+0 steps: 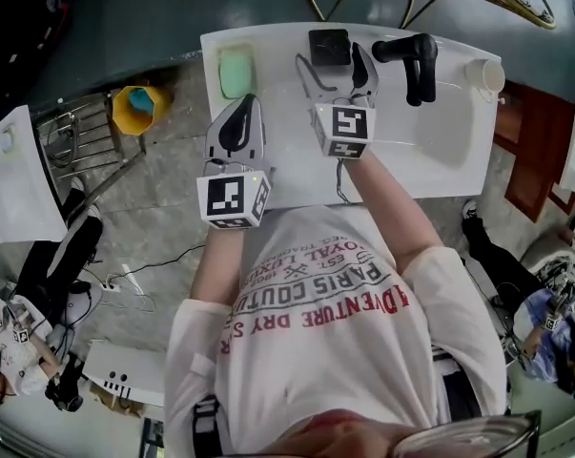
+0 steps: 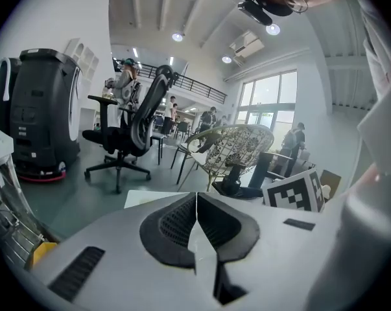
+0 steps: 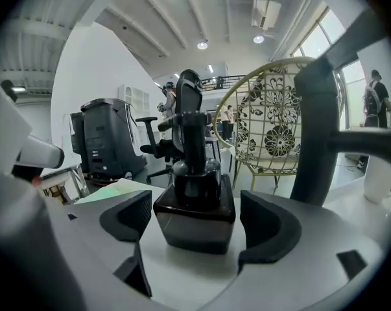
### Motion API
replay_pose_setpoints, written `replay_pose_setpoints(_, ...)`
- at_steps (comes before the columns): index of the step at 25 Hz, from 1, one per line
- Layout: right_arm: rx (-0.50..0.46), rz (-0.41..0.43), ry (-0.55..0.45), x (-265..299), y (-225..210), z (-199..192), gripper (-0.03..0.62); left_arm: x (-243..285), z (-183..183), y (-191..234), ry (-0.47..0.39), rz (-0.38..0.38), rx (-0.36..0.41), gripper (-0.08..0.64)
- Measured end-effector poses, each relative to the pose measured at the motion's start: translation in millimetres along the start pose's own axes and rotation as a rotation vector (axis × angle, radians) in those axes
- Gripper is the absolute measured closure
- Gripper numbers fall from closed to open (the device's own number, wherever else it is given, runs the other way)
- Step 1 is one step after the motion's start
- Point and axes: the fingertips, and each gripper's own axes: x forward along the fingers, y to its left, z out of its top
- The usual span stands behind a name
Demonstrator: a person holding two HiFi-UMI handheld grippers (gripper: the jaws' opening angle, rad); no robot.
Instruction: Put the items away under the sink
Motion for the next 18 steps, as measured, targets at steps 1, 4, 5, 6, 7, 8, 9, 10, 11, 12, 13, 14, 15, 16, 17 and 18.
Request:
replay_pose_setpoints(1,0.005,-0.006,0.003,2.8,-1.2,-3.6,0.189,2.5,-2.9,-1.3,0.007,-0.001,0.002,0.534)
replay_pose_setpoints(4,0.005,-0.025,-0.026,12.5,-4.0,-4.7,0.189,10.5,-9.8,-1.4,0.019,-0.002,-0.008,0.534)
replay_pose_setpoints(5,0.000,-0.030,-0.030,16.1,-4.1,-4.3,0.189,12.6,-10.4,0.6,0.018,-0.002,-0.018,0.534)
replay_pose_setpoints(6,-0.005,-0.037,-0.031,19.3,-3.9,-3.5,0.189,13.7,-10.2,3.4,0.016,0.000,-0.028,0.534)
replay_pose_setpoints(7,-0.011,-0.046,-0.030,21.7,-3.7,-2.4,0.190,13.6,-9.8,6.5,0.014,0.003,-0.034,0.534)
replay_pose_setpoints(8,-0.016,-0.059,-0.028,23.3,-3.8,-1.6,0.190,12.9,-9.8,9.3,0.014,0.008,-0.037,0.534)
replay_pose_setpoints(9,-0.022,-0.075,-0.023,24.4,-4.6,-1.3,0.190,12.0,-10.3,11.5,0.016,0.014,-0.037,0.534)
replay_pose_setpoints(10,-0.027,-0.091,-0.018,25.2,-5.8,-1.5,0.190,11.5,-11.3,13.1,0.018,0.019,-0.036,0.534)
replay_pose_setpoints(11,-0.031,-0.105,-0.012,25.6,-7.1,-1.8,0.190,11.2,-12.6,14.1,0.020,0.023,-0.035,0.534)
replay_pose_setpoints(12,-0.035,-0.114,-0.008,25.6,-7.9,-2.3,0.190,11.0,-14.0,14.8,0.023,0.027,-0.034,0.534)
replay_pose_setpoints(13,-0.039,-0.118,-0.003,25.6,-8.3,-2.9,0.190,10.7,-15.1,15.4,0.026,0.030,-0.033,0.534)
replay_pose_setpoints(14,-0.041,-0.117,0.003,25.7,-8.4,-3.7,0.190,10.2,-15.8,15.8,0.028,0.033,-0.034,0.534)
replay_pose_setpoints(15,-0.041,-0.114,0.011,26.0,-8.4,-4.4,0.190,9.6,-16.1,16.2,0.029,0.035,-0.036,0.534)
replay_pose_setpoints(16,-0.042,-0.108,0.019,26.4,-8.4,-5.1,0.192,8.8,-15.9,16.5,0.029,0.037,-0.040,0.534)
replay_pose_setpoints(17,-0.043,-0.100,0.026,26.7,-8.3,-5.6,0.195,7.7,-15.5,16.4,0.028,0.038,-0.044,0.534)
replay_pose_setpoints(18,-0.047,-0.090,0.032,26.5,-8.2,-5.9,0.199,6.5,-15.0,15.9,0.027,0.037,-0.046,0.534)
